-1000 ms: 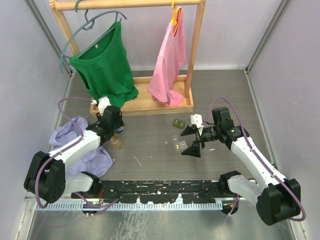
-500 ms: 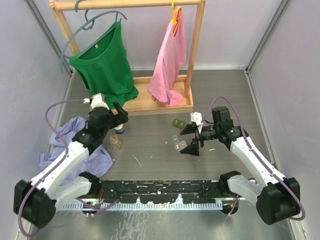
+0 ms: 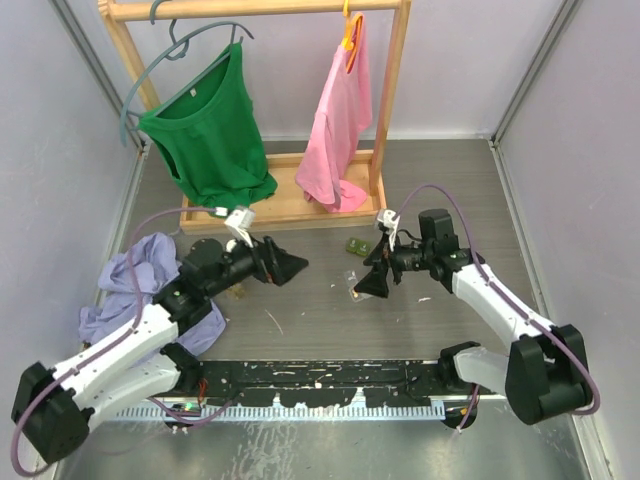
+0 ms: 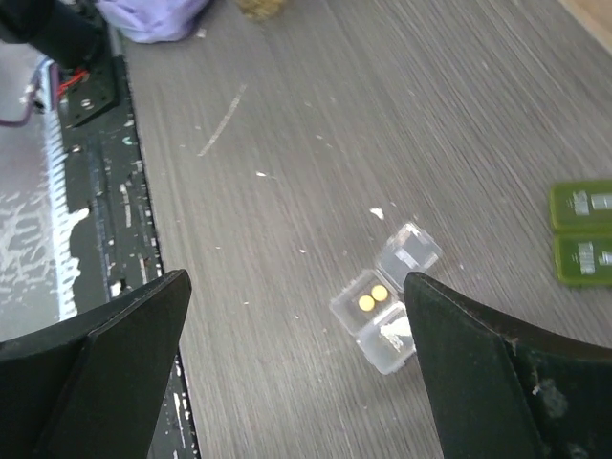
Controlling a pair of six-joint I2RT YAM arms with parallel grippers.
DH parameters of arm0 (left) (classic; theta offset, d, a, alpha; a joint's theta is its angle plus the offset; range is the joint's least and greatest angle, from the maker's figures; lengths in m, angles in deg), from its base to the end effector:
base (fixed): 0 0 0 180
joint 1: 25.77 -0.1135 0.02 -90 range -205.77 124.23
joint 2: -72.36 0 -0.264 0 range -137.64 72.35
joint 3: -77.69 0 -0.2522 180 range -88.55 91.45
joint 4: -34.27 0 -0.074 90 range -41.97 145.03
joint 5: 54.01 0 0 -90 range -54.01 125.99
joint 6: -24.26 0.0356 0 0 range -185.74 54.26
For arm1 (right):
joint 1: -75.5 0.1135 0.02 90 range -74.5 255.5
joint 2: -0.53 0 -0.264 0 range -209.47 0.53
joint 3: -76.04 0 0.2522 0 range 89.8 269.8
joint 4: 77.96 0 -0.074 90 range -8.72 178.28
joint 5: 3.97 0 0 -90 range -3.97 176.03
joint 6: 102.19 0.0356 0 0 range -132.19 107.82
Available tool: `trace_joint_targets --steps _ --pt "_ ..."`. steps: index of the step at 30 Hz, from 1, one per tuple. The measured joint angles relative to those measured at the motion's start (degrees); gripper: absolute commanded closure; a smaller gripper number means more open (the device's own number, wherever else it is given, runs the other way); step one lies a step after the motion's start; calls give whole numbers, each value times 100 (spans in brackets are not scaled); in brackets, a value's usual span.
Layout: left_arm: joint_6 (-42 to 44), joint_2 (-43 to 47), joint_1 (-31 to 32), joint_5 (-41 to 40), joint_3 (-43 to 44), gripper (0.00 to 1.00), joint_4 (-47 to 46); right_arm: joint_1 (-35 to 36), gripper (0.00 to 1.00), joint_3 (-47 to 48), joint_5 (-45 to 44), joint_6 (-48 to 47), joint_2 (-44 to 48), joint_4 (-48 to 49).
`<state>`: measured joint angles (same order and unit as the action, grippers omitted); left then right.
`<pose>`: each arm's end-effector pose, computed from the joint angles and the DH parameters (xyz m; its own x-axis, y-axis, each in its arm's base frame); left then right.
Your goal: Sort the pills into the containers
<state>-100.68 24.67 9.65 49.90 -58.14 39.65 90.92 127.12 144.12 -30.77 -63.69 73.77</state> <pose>0.1591 -0.1236 0.2765 -0.5364 -0.3007 -0.7886 0.5476 0.5870 -0.5963 0.2044 0.0877 0.2325 -0.3641 -0.2751 -0.8898 -0.9181 0.2665 0.2933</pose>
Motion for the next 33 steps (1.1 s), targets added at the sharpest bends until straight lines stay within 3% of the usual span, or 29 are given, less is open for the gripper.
trace_joint_targets --steps 6,13,19,33 --pt "-11 -1137 1123 -70 -35 21 -940 -92 6 188 -870 251 -787 -188" --pt "-68 -2594 1246 -177 -22 31 -1541 -400 28 601 -1408 214 -1386 -629" --pt "61 -3488 1248 -437 208 42 -1534 -455 45 929 -1502 -9 -2090 -1093" --pt "162 -4461 1248 -1034 920 47 -1082 -308 49 1296 -1504 -439 -2935 -1700"
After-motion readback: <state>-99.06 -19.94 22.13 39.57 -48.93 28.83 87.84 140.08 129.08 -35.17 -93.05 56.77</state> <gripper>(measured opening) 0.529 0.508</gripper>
